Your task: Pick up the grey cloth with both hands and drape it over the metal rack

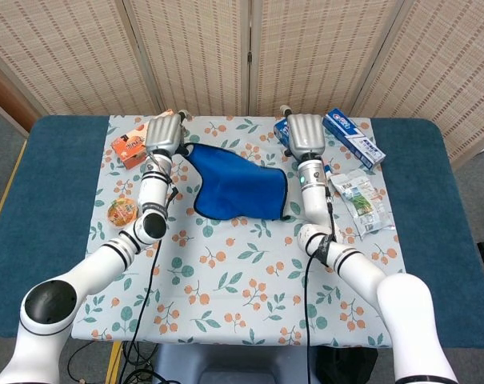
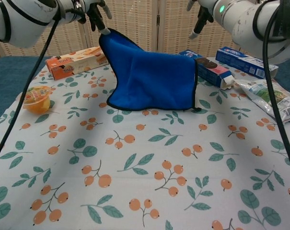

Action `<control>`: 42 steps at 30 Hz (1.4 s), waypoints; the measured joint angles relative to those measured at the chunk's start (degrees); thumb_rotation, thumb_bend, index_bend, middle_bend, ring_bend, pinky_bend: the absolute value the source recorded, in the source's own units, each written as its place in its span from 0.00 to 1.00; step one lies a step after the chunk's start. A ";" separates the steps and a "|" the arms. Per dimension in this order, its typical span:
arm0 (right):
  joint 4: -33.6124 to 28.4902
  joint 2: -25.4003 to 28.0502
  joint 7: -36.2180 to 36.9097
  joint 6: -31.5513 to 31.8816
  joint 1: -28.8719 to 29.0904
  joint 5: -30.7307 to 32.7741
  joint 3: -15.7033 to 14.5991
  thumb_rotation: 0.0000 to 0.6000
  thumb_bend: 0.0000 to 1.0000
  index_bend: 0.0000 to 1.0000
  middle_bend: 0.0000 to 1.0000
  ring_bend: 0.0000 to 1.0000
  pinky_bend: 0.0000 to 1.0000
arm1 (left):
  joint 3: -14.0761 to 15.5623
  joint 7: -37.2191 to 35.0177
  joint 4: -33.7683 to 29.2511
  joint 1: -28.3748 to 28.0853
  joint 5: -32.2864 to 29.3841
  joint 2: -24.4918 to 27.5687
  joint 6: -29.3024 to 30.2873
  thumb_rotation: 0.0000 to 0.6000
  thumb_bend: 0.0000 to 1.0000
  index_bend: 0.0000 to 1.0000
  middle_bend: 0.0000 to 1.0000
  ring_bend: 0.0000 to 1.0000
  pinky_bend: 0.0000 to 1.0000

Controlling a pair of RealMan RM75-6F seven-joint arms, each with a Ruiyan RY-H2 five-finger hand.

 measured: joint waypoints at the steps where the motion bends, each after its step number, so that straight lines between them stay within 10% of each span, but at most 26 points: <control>1: 0.04 0.00 0.00 0.05 -0.02 0.00 0.01 1.00 0.08 0.11 0.79 0.77 0.88 | -0.08 0.35 -0.26 0.02 -0.48 0.16 -0.01 1.00 0.23 0.10 0.30 0.27 0.70; 8: -1.79 1.30 0.89 0.84 -1.16 -0.64 -0.14 1.00 0.06 0.10 0.78 0.76 0.88 | -0.87 0.58 -2.50 0.68 -1.91 1.73 1.32 1.00 0.14 0.05 0.04 0.01 0.19; 13: -4.05 2.74 0.78 1.69 -2.32 -1.10 -0.59 1.00 0.06 0.10 0.78 0.76 0.88 | -0.51 3.27 -4.28 1.12 -4.21 2.63 2.13 1.00 0.03 0.01 0.00 0.00 0.01; 27: -12.17 8.29 -0.35 4.73 -6.11 -1.49 -1.80 1.00 0.04 0.10 0.78 0.75 0.88 | 1.73 13.01 -14.26 1.86 -14.08 7.74 2.52 1.00 0.00 0.00 0.00 0.00 0.00; 42: -19.49 13.97 0.02 6.39 -10.75 -3.17 -4.81 1.00 0.04 0.10 0.78 0.75 0.88 | 4.41 6.75 -21.35 2.37 -19.29 13.60 -3.34 1.00 0.00 0.00 0.00 0.00 0.00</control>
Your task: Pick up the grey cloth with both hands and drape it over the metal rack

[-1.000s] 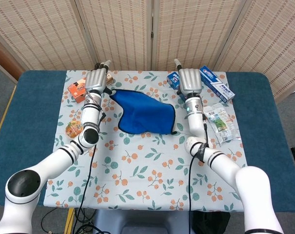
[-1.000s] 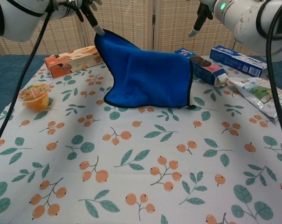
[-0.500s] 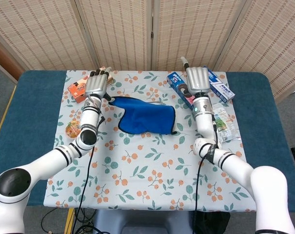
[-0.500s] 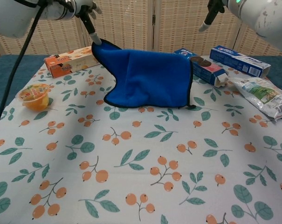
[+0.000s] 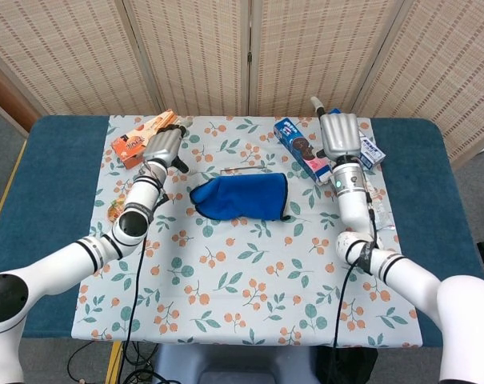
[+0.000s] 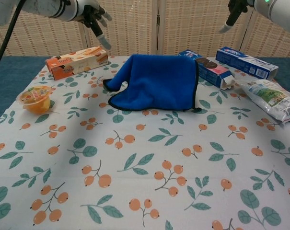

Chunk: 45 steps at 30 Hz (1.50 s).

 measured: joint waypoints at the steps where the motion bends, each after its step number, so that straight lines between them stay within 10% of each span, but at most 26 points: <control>1: -0.59 0.38 0.11 0.19 -0.31 -0.29 -0.22 1.00 0.04 0.10 0.78 0.75 0.88 | 0.23 -0.43 -0.36 0.06 0.16 0.22 0.11 1.00 0.00 0.00 0.00 0.00 0.00; 26: -32.75 22.59 10.03 13.11 -20.46 -14.71 -10.50 1.00 0.32 0.26 0.54 0.50 0.76 | 7.83 -15.22 -27.76 20.06 29.17 12.80 28.40 1.00 0.00 0.18 0.09 0.08 0.16; 45: -37.26 28.17 28.42 29.09 -39.10 -33.93 -21.55 1.00 0.39 0.39 0.55 0.49 0.75 | 17.52 -22.09 -43.65 41.82 50.58 21.01 49.92 1.00 0.00 0.18 0.10 0.08 0.16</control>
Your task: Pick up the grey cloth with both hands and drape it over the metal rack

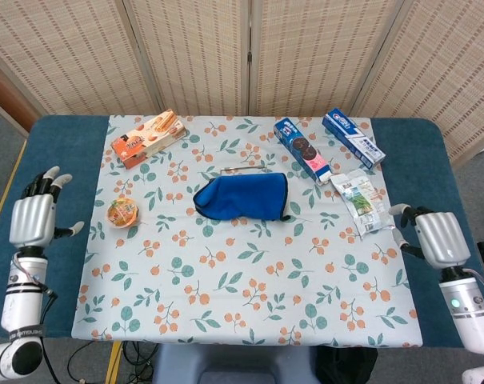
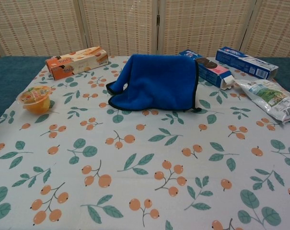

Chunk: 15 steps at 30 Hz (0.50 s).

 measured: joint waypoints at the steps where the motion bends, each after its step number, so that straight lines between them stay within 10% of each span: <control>1: 0.01 -0.01 0.24 0.56 -0.67 -0.32 -0.29 1.00 0.39 0.39 0.55 0.49 0.75 | 0.47 -0.47 -0.47 1.07 1.13 0.09 1.01 1.00 0.00 0.18 0.10 0.08 0.16; 15: -0.59 -0.45 1.41 6.07 -8.48 -2.97 -2.72 1.00 0.40 0.42 0.57 0.49 0.75 | 6.06 -1.60 -3.25 13.64 13.30 0.63 10.86 1.00 0.00 0.19 0.10 0.08 0.16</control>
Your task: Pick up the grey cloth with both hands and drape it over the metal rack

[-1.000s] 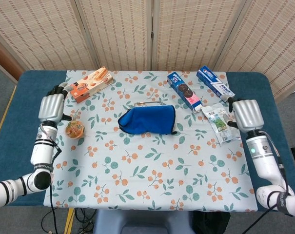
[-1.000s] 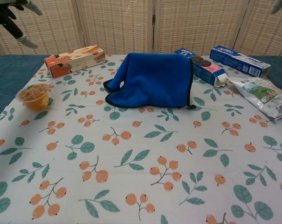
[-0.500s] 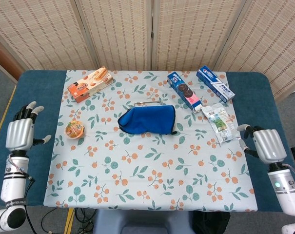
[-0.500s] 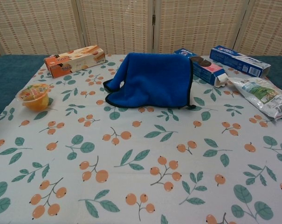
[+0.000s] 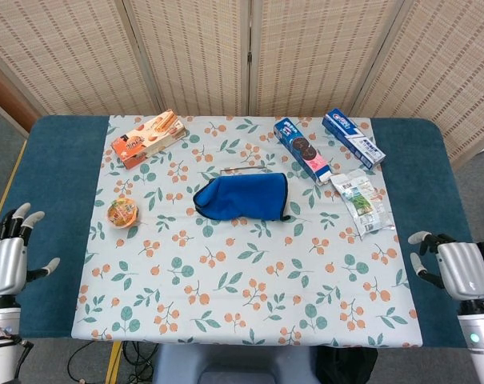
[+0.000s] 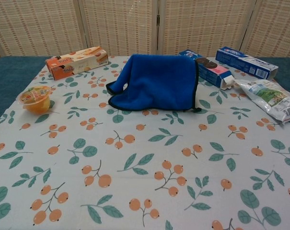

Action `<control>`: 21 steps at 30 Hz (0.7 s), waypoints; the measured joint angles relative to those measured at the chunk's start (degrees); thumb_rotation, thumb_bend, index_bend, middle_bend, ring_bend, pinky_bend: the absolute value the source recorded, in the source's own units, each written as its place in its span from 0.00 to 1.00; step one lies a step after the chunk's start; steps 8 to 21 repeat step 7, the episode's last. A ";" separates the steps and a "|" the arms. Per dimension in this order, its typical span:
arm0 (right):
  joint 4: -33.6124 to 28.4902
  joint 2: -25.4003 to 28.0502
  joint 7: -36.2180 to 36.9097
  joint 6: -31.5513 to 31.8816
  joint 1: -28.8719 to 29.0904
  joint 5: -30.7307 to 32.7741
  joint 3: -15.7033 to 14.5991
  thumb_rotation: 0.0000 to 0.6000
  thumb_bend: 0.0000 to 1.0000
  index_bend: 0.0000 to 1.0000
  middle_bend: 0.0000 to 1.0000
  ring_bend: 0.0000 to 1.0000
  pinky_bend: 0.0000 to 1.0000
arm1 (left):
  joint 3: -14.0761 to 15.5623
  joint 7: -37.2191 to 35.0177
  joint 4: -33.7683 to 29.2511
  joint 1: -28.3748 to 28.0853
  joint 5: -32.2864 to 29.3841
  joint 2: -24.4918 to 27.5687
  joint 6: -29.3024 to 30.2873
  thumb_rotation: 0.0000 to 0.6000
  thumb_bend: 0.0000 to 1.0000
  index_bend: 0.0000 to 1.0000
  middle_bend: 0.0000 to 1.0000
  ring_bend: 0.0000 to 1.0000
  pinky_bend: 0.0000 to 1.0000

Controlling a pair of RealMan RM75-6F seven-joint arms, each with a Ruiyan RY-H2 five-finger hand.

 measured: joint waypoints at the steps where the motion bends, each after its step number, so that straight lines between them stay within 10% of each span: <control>1: -0.11 0.07 -0.02 -0.11 -0.26 0.07 -0.09 1.00 0.40 0.42 0.57 0.49 0.75 | 0.14 -0.23 0.22 0.52 0.52 0.00 0.11 1.00 0.00 0.19 0.10 0.08 0.16; 21: -0.49 0.27 0.29 0.20 -1.75 0.39 0.16 1.00 0.40 0.42 0.57 0.49 0.75 | 0.45 -2.04 1.08 3.16 2.16 0.30 -0.45 1.00 0.00 0.19 0.10 0.08 0.16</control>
